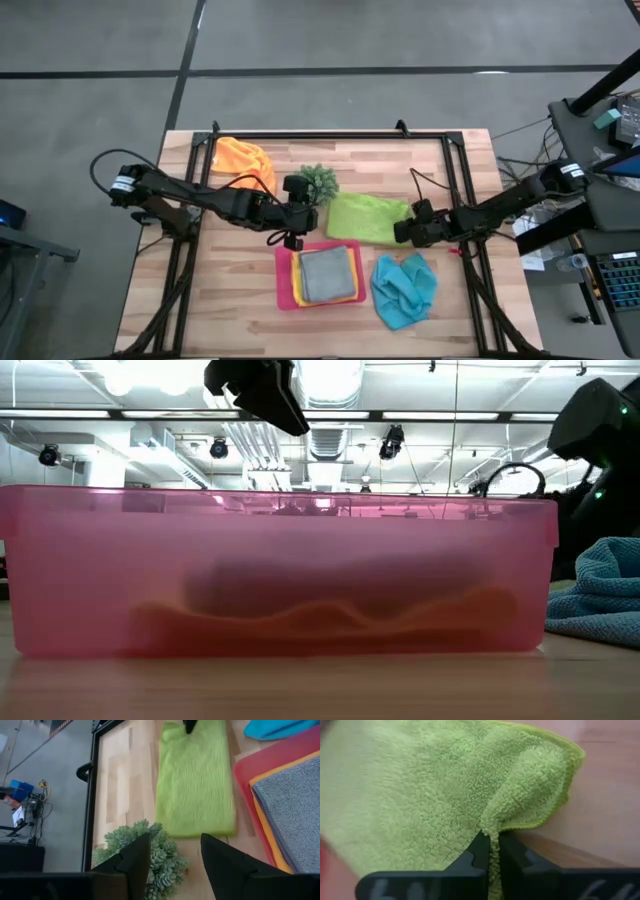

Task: Fold microfiber towels
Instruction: Fold the green microfiber cloth

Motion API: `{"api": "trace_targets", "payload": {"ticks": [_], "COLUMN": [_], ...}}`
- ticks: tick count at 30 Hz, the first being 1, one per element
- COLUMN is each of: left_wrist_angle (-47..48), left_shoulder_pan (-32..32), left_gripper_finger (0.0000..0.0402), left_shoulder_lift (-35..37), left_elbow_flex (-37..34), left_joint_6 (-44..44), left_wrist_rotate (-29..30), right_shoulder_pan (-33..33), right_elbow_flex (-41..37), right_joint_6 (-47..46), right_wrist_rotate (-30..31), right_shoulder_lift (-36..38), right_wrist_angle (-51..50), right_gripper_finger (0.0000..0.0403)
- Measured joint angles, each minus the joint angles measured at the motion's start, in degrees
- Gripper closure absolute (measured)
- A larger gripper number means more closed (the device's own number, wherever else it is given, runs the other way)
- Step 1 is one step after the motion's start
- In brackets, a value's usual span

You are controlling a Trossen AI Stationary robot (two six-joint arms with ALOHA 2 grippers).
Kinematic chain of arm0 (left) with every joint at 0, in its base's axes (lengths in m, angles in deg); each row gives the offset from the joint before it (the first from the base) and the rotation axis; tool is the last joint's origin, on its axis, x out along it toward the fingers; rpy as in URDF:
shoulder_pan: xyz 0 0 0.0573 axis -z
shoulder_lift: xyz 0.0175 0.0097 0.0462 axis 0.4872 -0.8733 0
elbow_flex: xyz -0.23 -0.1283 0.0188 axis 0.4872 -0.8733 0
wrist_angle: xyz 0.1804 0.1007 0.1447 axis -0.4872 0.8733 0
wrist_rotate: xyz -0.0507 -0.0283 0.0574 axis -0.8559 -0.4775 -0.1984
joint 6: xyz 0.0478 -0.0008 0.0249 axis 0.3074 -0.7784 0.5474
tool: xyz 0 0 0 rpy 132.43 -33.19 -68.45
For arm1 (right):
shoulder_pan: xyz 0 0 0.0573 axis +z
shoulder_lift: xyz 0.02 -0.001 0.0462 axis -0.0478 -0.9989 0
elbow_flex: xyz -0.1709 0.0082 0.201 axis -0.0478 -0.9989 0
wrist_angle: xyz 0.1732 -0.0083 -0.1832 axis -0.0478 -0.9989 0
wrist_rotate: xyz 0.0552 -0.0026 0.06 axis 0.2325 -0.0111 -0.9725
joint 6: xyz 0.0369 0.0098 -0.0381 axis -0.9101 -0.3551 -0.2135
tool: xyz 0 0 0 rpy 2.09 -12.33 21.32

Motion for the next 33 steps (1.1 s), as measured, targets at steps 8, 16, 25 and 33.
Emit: {"api": "trace_targets", "payload": {"ticks": [8,16,25,33], "left_wrist_angle": [-0.03,-4.27,-6.67,-9.87], "left_shoulder_pan": [0.24,0.41,1.83,3.51], "left_gripper_finger": [0.0243,0.0243,0.0243,0.0243], "left_shoulder_lift": [1.64,4.91,12.14,17.03], "left_elbow_flex": [-0.3,-4.41,-9.36,-13.41], "left_joint_6": [-0.02,-0.04,-3.24,-4.4], "left_wrist_rotate": [-0.02,-0.02,1.11,1.3], "right_shoulder_pan": [-0.01,-0.28,-3.21,-7.82], "right_elbow_flex": [18.74,27.68,27.71,27.73], "right_joint_6": [0.0,0.55,8.07,13.56], "right_wrist_rotate": [2.03,3.13,7.17,7.22], "right_shoulder_lift": [3.72,1.8,-5.34,-13.74], "right_wrist_angle": [-42.97,-48.58,-30.47,-22.29], "right_gripper_finger": [0.0393,0.0393,0.0392,0.0391]}}
